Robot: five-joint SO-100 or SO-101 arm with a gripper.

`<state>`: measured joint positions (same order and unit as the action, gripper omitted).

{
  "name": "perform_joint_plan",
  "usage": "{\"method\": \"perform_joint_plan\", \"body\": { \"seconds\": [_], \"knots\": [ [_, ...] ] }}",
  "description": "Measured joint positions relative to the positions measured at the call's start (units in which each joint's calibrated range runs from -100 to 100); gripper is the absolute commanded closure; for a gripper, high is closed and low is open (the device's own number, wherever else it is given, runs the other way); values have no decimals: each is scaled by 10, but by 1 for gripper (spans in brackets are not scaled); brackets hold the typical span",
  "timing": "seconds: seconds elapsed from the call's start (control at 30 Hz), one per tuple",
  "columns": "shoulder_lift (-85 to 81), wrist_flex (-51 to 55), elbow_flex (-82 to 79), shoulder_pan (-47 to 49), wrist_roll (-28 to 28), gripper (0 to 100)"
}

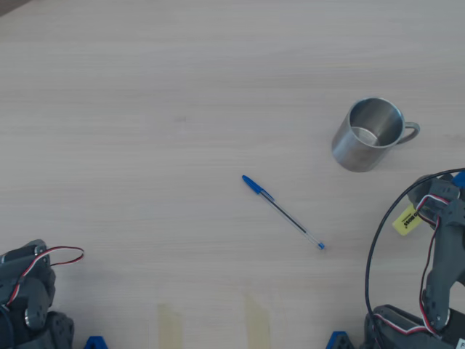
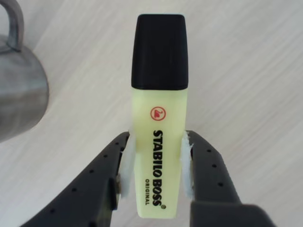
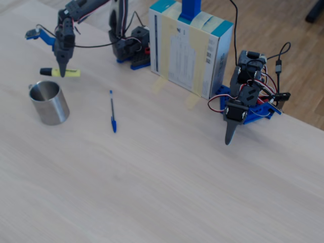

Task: Grab the yellow pen and put it in the silver cup.

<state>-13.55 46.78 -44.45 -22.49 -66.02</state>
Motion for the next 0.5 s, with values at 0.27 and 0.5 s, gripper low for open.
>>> {"method": "perform_joint_plan", "body": {
  "seconds": [0.27, 0.5],
  "knots": [
    [-50, 0, 0, 38, 0, 98],
    [-87, -53, 0, 62, 15, 98]
  ]
}}
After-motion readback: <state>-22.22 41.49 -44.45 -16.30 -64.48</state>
